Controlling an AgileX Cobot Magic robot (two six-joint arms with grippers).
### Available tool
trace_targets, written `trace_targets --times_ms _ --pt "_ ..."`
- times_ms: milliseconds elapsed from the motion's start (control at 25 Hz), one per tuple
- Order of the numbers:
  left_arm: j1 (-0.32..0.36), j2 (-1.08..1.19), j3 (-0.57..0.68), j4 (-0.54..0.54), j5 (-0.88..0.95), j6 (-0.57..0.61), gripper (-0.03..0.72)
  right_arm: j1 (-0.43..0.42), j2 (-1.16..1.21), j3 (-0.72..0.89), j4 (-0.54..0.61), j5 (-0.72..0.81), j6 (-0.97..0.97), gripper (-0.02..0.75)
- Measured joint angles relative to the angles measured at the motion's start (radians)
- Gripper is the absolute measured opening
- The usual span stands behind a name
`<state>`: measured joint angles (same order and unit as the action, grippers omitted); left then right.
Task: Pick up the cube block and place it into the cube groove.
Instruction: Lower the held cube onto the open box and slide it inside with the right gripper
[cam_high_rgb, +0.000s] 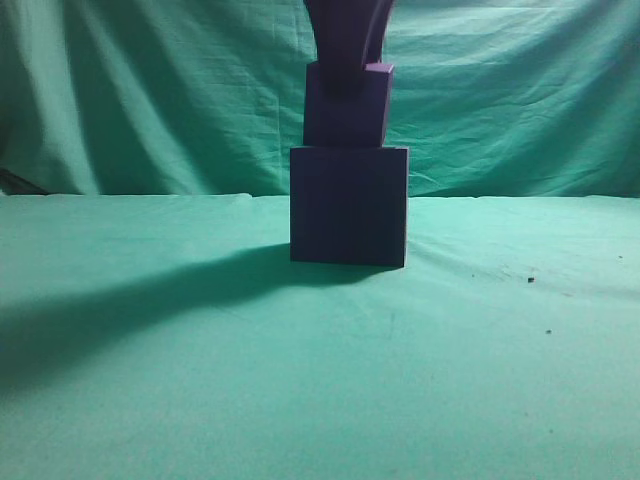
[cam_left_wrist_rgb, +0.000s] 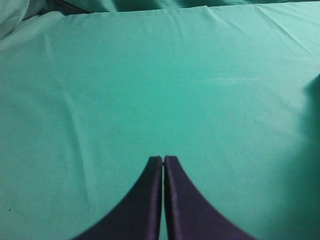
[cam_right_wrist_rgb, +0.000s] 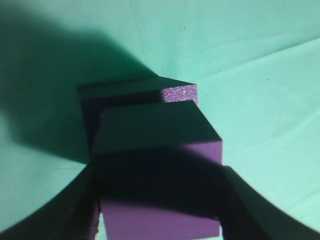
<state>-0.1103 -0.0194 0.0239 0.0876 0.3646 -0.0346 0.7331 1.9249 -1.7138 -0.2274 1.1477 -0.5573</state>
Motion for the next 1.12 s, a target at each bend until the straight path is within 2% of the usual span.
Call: trace_targets --times_ms 1120 --pt "0.0 0.0 0.0 0.0 0.0 0.0 0.0 -0.03 0.031 -0.013 -0.038 0.034 -0.007 0.423"
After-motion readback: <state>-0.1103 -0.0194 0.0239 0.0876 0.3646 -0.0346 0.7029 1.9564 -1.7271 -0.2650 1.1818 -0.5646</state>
